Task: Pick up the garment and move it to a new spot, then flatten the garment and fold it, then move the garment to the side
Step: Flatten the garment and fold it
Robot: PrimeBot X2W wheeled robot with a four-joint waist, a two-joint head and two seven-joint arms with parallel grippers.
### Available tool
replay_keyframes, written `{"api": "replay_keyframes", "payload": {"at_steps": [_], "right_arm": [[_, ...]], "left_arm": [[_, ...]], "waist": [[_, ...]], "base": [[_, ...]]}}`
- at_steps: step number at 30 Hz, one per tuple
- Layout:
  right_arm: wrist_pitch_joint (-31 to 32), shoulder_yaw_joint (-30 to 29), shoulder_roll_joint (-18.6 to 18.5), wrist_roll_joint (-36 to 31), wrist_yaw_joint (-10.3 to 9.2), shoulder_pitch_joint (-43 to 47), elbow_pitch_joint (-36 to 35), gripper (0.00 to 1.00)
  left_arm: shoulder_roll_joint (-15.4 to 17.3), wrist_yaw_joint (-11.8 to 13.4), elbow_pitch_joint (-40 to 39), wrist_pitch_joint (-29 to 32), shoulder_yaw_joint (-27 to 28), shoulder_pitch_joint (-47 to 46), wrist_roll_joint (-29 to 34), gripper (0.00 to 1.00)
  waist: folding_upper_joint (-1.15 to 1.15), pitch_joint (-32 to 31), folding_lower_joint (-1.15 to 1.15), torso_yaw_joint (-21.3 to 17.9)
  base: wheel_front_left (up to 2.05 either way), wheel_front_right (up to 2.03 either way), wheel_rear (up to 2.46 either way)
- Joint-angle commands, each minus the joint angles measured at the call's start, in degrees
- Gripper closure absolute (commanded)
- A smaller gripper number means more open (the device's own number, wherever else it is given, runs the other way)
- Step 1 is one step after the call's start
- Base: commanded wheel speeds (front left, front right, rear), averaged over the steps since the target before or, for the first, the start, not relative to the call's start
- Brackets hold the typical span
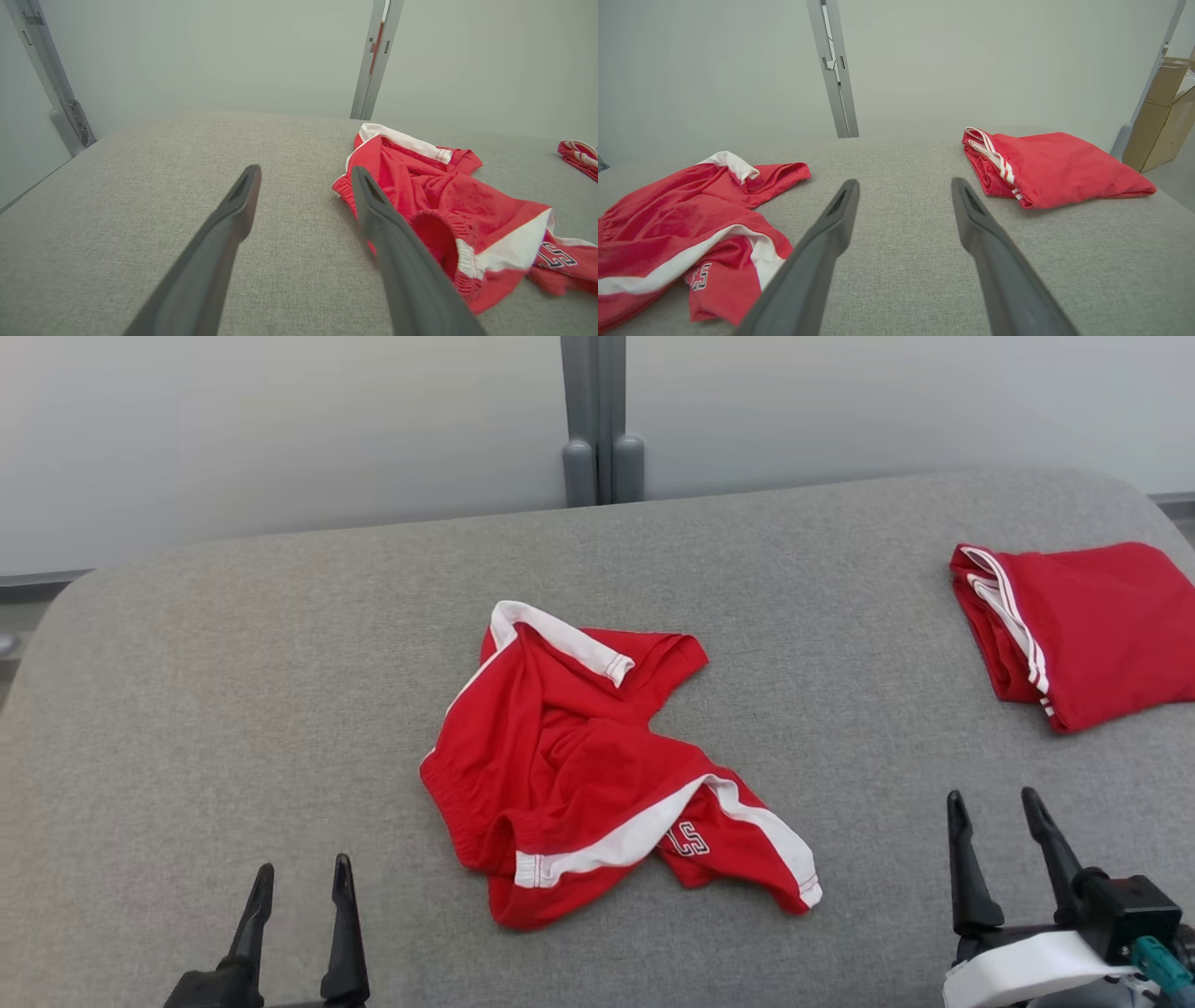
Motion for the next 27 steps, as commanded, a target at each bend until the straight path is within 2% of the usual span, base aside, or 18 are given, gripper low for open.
{"api": "replay_keyframes", "payload": {"at_steps": [1, 7, 11, 22, 27], "right_arm": [[0.01, 0.56, -0.1, 0.23, -0.09, 1.02, 0.51, 0.0], [0.01, 1.49, -0.1, 0.28, -0.09, 1.27, 2.56, 0.0], [0.01, 1.89, -0.1, 0.26, -0.09, 1.04, 3.55, 0.0], [0.01, 2.07, -0.1, 0.55, -0.09, -0.25, 3.56, 0.0], [0.01, 3.02, -0.09, 2.99, -0.09, -1.39, 2.57, 0.0]], "left_arm": [[-0.46, -0.87, -0.36, 0.0, 1.03, 1.28, 0.95, 0.0], [-1.93, -4.86, -1.07, 0.0, 3.8, 2.87, 3.69, 0.0], [-2.27, -6.15, -0.82, 0.0, 4.53, 3.19, 4.21, 0.0], [-2.5, -7.13, -0.52, -0.01, 4.68, 2.86, 4.03, 0.0], [-2.51, -7.02, 0.76, 0.0, 3.15, 2.45, 4.18, 0.0]], "waist": [[0.0, -1.8, 0.0, 1.89], [0.0, -2.65, 0.0, 2.39], [0.0, -3.0, 0.0, 1.98], [0.0, -2.87, 0.0, 2.15], [0.0, -2.68, 0.0, 1.7]], "base": [[0.0, 0.0, 0.0], [0.0, 0.0, 0.0], [0.0, 0.0, 0.0], [0.0, 0.0, 0.0], [0.0, 0.0, 0.0]]}}
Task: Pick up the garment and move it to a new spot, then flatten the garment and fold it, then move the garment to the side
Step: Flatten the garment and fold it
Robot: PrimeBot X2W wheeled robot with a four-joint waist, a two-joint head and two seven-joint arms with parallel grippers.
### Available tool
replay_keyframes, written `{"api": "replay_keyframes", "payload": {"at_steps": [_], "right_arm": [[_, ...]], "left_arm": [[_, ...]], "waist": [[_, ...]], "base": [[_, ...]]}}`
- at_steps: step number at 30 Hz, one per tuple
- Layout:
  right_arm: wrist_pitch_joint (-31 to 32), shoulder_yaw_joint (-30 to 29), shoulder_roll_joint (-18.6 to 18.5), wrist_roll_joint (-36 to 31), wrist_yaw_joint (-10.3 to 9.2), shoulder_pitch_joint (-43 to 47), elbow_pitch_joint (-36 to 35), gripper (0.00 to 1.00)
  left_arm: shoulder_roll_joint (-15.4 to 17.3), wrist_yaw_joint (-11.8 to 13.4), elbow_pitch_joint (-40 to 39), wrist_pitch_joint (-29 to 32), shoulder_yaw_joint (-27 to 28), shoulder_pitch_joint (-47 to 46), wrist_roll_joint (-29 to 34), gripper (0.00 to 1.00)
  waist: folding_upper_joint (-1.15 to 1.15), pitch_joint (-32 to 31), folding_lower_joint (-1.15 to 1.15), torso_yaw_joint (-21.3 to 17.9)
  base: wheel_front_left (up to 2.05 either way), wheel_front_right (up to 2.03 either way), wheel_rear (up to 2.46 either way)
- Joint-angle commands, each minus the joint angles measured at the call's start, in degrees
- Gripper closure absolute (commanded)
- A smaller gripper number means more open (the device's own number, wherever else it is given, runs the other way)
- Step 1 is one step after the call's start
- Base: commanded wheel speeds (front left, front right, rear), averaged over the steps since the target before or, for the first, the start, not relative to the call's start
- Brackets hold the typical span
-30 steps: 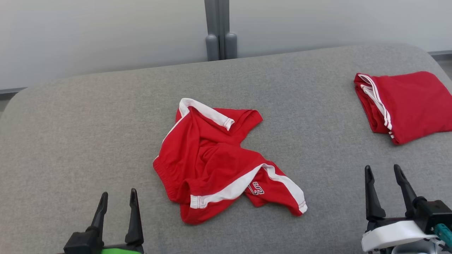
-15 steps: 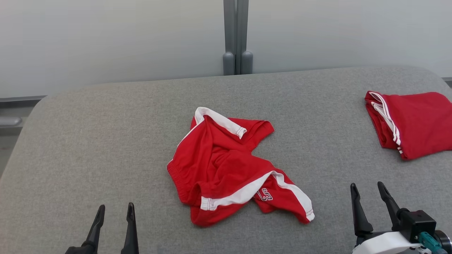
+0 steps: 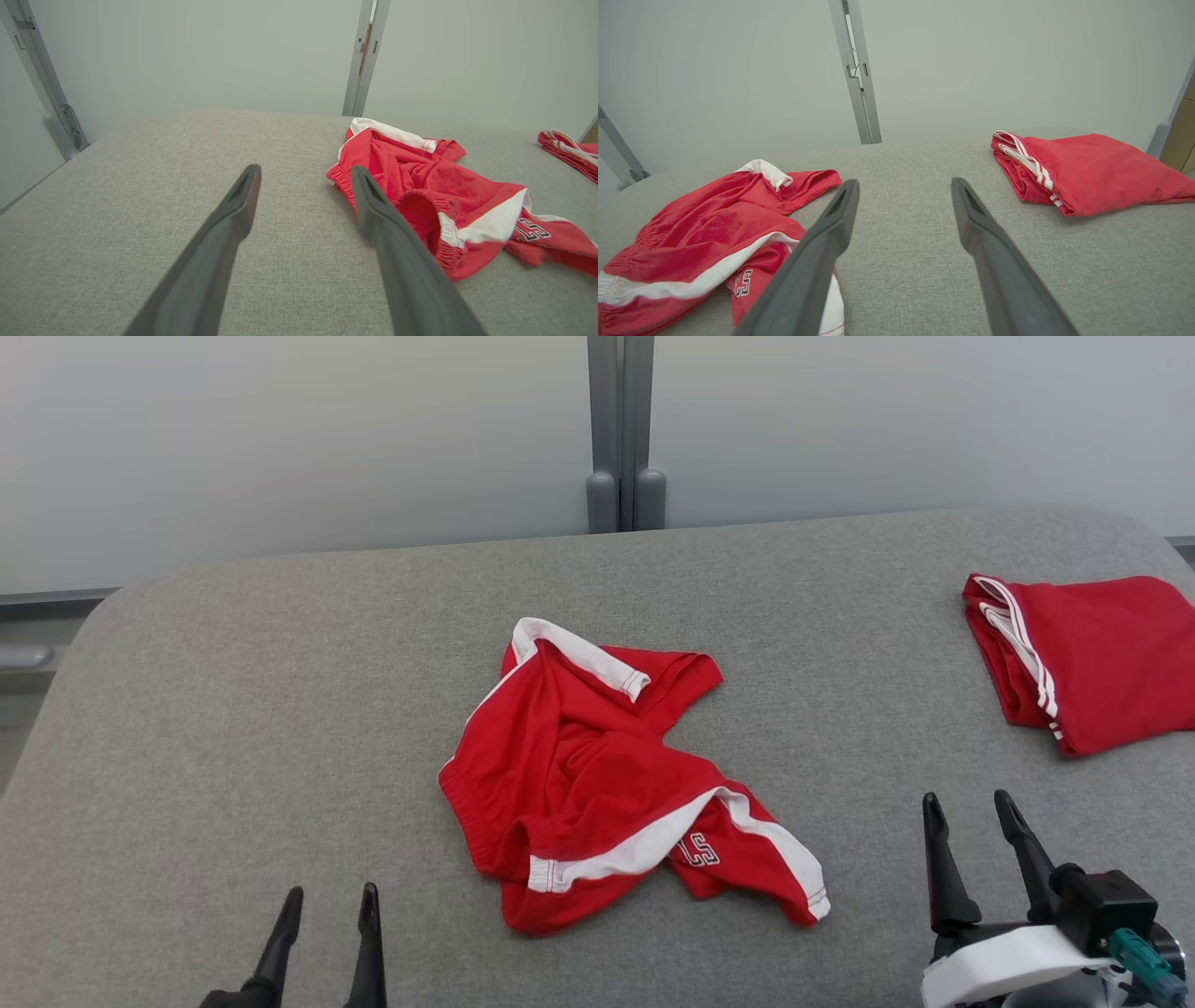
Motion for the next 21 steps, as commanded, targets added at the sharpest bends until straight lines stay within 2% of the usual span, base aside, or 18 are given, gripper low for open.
{"api": "replay_keyframes", "payload": {"at_steps": [1, 4, 8, 11, 15, 21], "right_arm": [[0.01, 1.06, -0.08, 0.56, -0.09, -0.8, 0.14, 0.0], [5.24, 4.55, -0.55, 3.47, -0.09, -2.05, 1.38, 0.0], [16.63, 9.02, -2.21, 6.82, -0.1, -2.07, 1.14, 0.0], [21.79, 9.77, -2.49, 7.72, -0.09, -1.61, 1.34, 0.0], [24.76, 9.35, -1.55, 8.02, -0.09, -1.82, 1.93, 0.0], [25.23, 9.56, -0.59, 7.52, -0.09, -3.81, 3.28, 0.0]], "left_arm": [[-0.04, 0.13, 1.09, 0.02, -0.82, -0.17, -0.38, 0.0], [-0.04, -0.31, 2.44, 2.25, -3.94, -2.34, -0.06, 0.0], [0.03, -1.04, 1.99, 12.03, -9.53, -4.27, -1.93, 0.0], [0.03, -1.17, 0.43, 16.84, -12.74, -6.31, -5.67, 0.0], [0.04, -1.3, 0.59, 21.2, -15.17, -9.54, -6.78, 0.0], [0.05, -1.44, 1.66, 24.6, -16.83, -12.71, -8.78, 0.0]], "waist": [[0.0, 0.13, 0.0, -0.27], [0.0, 0.43, 0.0, -0.66], [0.0, 1.84, 0.0, -0.95], [0.0, 3.55, 0.0, -0.87], [0.0, 6.34, 0.0, -0.9], [0.0, 9.0, 0.0, -1.39]], "base": [[0.0, 0.0, 0.0], [0.0, 0.0, 0.0], [0.0, 0.0, 0.0], [0.0, 0.0, 0.0], [0.0, 0.0, 0.0], [0.0, 0.0, 0.0]]}}
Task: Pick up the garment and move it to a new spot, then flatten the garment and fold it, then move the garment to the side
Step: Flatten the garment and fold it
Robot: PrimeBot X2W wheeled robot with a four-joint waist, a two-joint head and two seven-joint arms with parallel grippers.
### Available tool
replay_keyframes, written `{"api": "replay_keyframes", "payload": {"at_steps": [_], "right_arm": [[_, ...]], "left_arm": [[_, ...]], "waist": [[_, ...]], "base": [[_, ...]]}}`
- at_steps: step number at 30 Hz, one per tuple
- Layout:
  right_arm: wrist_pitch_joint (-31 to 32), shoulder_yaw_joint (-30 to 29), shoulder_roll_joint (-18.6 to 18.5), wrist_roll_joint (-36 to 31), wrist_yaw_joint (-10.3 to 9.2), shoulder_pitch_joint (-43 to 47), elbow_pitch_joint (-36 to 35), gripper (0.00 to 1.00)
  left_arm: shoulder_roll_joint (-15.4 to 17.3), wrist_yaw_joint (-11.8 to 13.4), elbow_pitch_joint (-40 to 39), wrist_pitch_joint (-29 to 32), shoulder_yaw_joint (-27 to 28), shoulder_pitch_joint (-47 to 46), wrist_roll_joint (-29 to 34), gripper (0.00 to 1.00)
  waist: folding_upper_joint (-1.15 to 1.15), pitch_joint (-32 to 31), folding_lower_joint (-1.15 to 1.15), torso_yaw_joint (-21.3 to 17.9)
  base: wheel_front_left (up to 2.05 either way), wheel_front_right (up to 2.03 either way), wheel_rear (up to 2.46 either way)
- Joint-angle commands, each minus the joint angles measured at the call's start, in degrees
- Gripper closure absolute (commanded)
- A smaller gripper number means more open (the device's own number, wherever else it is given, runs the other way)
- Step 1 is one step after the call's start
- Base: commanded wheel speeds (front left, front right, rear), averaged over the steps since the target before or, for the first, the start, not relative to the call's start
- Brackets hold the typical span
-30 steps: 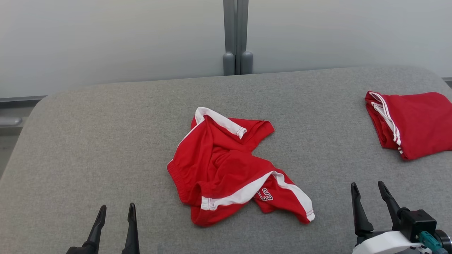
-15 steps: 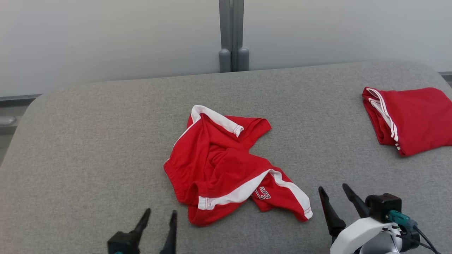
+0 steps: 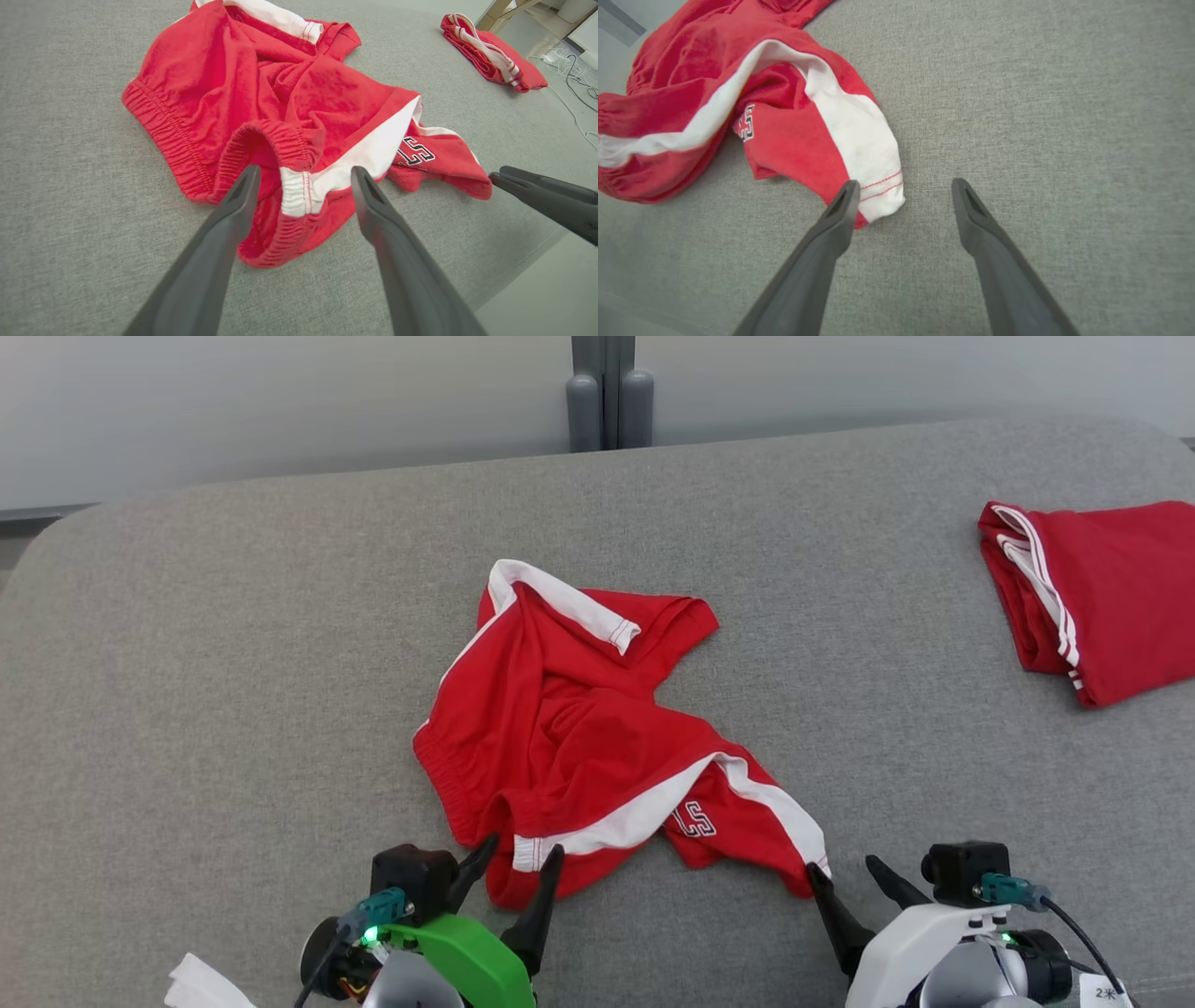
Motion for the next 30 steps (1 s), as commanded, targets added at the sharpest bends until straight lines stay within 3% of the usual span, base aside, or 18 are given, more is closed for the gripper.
{"api": "replay_keyframes", "payload": {"at_steps": [1, 9, 10, 11, 12, 13, 14, 23, 30], "right_arm": [[-0.21, 0.33, 0.15, -0.21, -0.09, -1.2, 0.33, 0.0], [0.07, 1.67, 0.44, -0.01, -0.09, -3.23, 2.27, 0.0], [0.36, 1.85, 0.47, -0.36, -0.09, -3.45, 2.65, 0.01], [0.71, 2.05, 0.48, -0.52, -0.09, -3.63, 3.04, 0.1], [1.07, 2.42, 0.49, -0.49, -0.09, -3.81, 3.42, 0.31], [1.19, 2.66, 0.51, -0.33, -0.09, -3.93, 3.65, 0.53], [1.44, 3.26, 0.52, 0.11, -0.08, -4.14, 3.83, 1.0], [-0.35, 2.15, -2.95, 3.87, -0.07, -4.22, -1.69, 1.0], [4.05, -1.94, -8.68, 8.1, -0.06, 0.13, -16.87, 1.0]], "left_arm": [[0.52, -0.12, 0.4, 0.45, 0.12, -1.07, 0.06, 0.0], [1.14, 0.04, 0.89, 0.91, -0.31, -2.54, -0.2, 0.0], [1.27, 0.03, 1.04, 1.09, -0.56, -2.62, -0.09, 0.09], [1.24, 0.02, 1.1, 1.15, -0.61, -2.68, -0.27, 0.23], [1.29, 0.05, 1.25, 1.36, -0.74, -2.82, -0.28, 0.57], [1.34, 0.05, 1.33, 1.57, -0.95, -2.94, -0.18, 0.72], [1.25, 0.0, 1.29, 1.65, -1.17, -2.95, -0.8, 1.0], [2.57, -0.17, -4.31, 2.6, 0.33, -0.84, -4.87, 1.0], [5.89, 0.1, -18.59, 5.85, 3.93, 1.5, -9.25, 1.0]], "waist": [[0.0, 1.52, 0.0, -0.44], [0.0, 3.3, 0.0, -0.24], [0.0, 3.46, 0.0, -0.17], [0.0, 3.58, 0.0, -0.13], [0.0, 3.7, 0.0, -0.11], [0.0, 3.76, 0.0, -0.09], [0.0, 3.77, 0.0, -0.08], [0.0, 1.32, 0.0, -1.21], [0.0, -0.59, 0.0, -2.28]], "base": [[0.0, 0.0, 0.0], [0.0, 0.0, 0.0], [0.0, 0.0, 0.0], [0.0, 0.0, 0.0], [0.0, 0.0, 0.0], [0.0, 0.0, 0.0], [0.0, 0.0, 0.0], [0.0, 0.0, 0.0], [0.0, 0.0, 0.0]]}}
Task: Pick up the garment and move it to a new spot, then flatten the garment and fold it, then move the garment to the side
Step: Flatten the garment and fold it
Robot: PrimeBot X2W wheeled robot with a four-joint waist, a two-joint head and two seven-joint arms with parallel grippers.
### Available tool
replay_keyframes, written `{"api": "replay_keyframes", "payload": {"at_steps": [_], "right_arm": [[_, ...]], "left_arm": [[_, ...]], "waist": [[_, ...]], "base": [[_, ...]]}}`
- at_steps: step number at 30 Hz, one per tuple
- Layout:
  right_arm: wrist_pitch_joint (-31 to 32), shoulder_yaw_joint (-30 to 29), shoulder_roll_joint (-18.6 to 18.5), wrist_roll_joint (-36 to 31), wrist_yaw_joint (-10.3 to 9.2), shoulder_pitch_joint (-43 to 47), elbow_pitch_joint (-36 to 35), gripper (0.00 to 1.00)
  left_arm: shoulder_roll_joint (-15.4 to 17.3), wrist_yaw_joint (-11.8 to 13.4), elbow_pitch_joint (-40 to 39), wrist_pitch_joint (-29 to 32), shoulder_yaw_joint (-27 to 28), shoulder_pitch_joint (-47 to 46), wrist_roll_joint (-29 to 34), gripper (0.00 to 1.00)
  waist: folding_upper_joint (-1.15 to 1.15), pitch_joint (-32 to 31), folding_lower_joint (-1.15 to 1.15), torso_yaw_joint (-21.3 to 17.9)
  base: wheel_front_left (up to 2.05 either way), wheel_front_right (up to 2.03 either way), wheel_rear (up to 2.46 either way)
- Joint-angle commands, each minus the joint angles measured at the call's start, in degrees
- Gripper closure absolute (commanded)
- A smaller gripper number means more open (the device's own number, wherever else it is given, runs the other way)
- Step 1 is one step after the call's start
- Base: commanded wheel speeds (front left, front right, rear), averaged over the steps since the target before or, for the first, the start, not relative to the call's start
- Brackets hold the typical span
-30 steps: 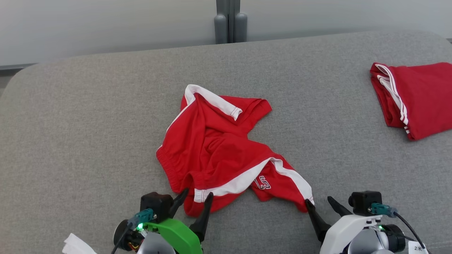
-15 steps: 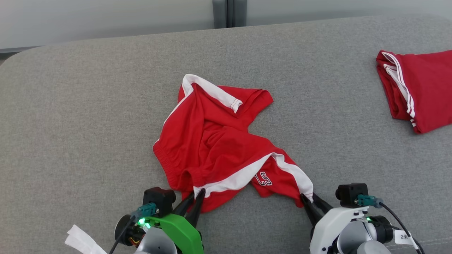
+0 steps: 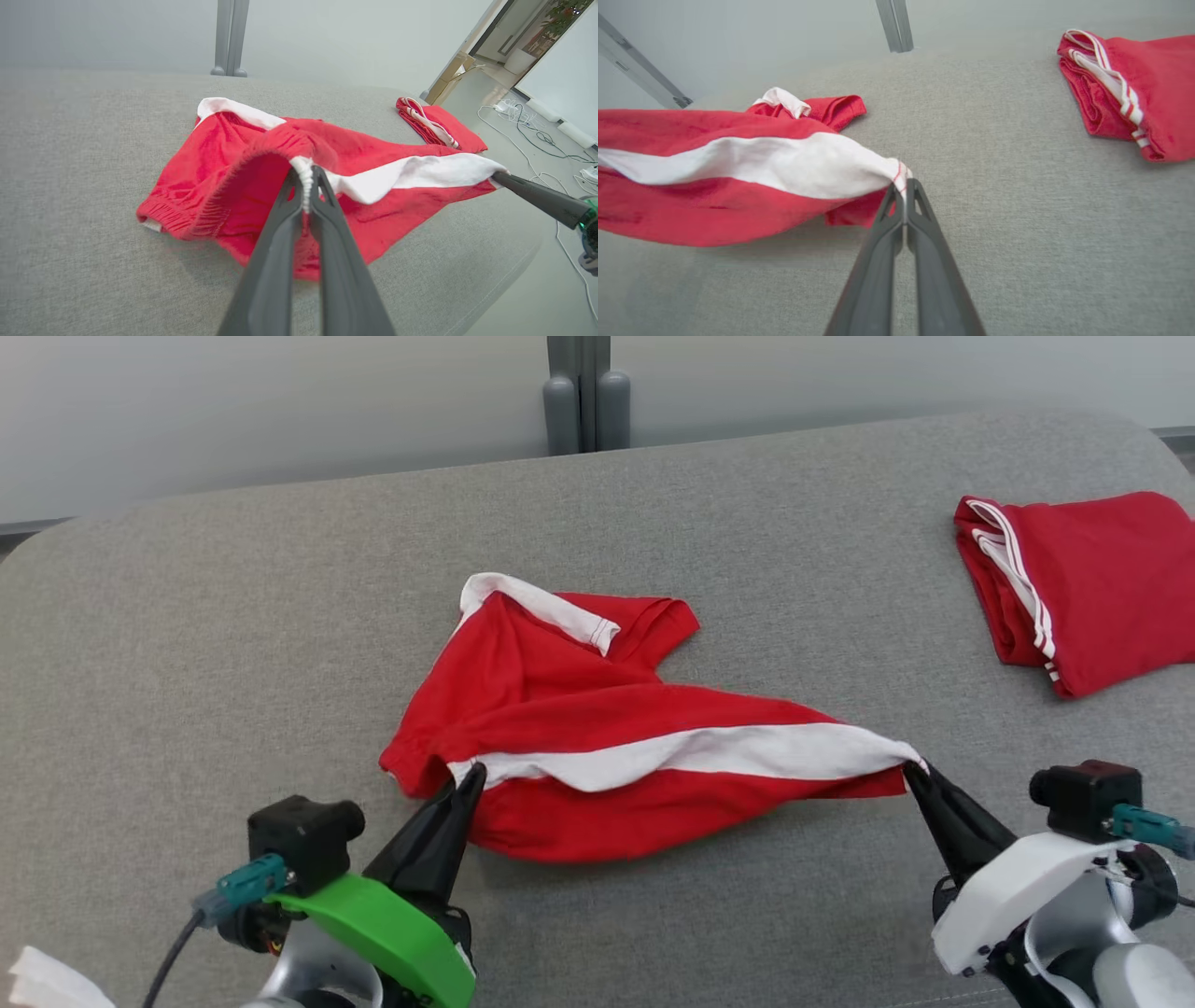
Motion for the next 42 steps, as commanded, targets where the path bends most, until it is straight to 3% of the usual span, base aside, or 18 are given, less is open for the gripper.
{"api": "replay_keyframes", "payload": {"at_steps": [1, 5, 10, 15, 19, 22, 26, 31, 33, 36, 42], "right_arm": [[1.15, -0.14, -1.08, 1.51, -0.02, 1.22, -3.38, 1.0], [5.55, -1.23, -6.67, 7.14, -0.02, 3.94, -17.26, 1.0], [12.99, -10.56, -15.58, 13.4, -0.02, 3.44, -33.5, 1.0], [19.64, -20.17, -22.52, 20.47, -0.02, -9.07, -36.56, 1.0], [22.98, -20.41, -24.71, 22.18, -0.06, -30.12, -28.31, 1.0], [24.21, -16.48, -21.84, 17.75, -0.07, -47.1, -19.05, 1.0], [20.88, -10.1, -12.04, 6.11, -0.07, -69.85, -3.71, 1.0], [6.81, -9.57, 1.14, -7.76, -0.07, -89.65, 15.11, 1.0], [1.37, -10.43, 4.05, -10.87, -0.07, -94.43, 20.86, 1.0], [-3.17, -7.97, 5.47, -12.45, -0.07, -94.83, 28.05, 1.0], [-11.58, 3.18, -0.62, -8.14, -0.07, -82.67, 32.87, 1.0]], "left_arm": [[0.71, 0.06, -2.5, 0.8, 0.39, 0.7, -0.88, 1.0], [1.94, -0.01, -11.69, 4.53, 0.43, 1.33, -3.8, 1.0], [5.29, 0.03, -24.56, 11.67, 2.73, -3.0, -9.08, 1.0], [8.57, 0.79, -27.2, 20.48, 6.82, -17.87, -15.4, 1.0], [8.36, 2.3, -17.61, 25.79, 8.19, -38.13, -18.11, 1.0], [6.94, 2.64, -6.72, 25.1, 8.39, -53.31, -16.21, 1.0], [5.02, 2.0, 10.42, 18.86, 8.73, -73.04, -11.83, 1.0], [5.81, 0.42, 28.68, 3.1, 6.95, -90.94, -3.31, 1.0], [5.29, 0.01, 33.55, -3.29, 6.27, -95.55, -1.98, 1.0], [4.08, -0.34, 40.94, -9.85, 5.06, -95.06, -2.68, 1.0], [5.54, -0.51, 46.11, -18.4, -4.69, -83.43, -10.39, 1.0]], "waist": [[0.0, -0.75, 0.0, -0.59], [0.0, -1.43, 0.0, -1.12], [0.0, 0.49, 0.0, -1.65], [0.0, 6.56, 0.0, -1.62], [0.0, 14.58, 0.0, -0.76], [0.0, 20.7, 0.0, -0.21], [0.0, 28.12, 0.0, -0.53], [0.0, 33.27, 0.0, -1.95], [0.0, 35.29, 0.0, -2.21], [0.0, 36.4, 0.0, -1.9], [0.0, 34.05, 0.0, -1.5]], "base": [[0.0, 0.0, 0.0], [0.0, 0.0, 0.0], [0.0, 0.0, 0.0], [0.0, 0.0, 0.0], [0.0, 0.0, 0.0], [0.0, 0.0, 0.0], [0.0, 0.0, 0.0], [0.0, 0.0, 0.0], [0.0, 0.0, 0.0], [0.0, 0.0, 0.0], [0.0, 0.0, 0.0]]}}
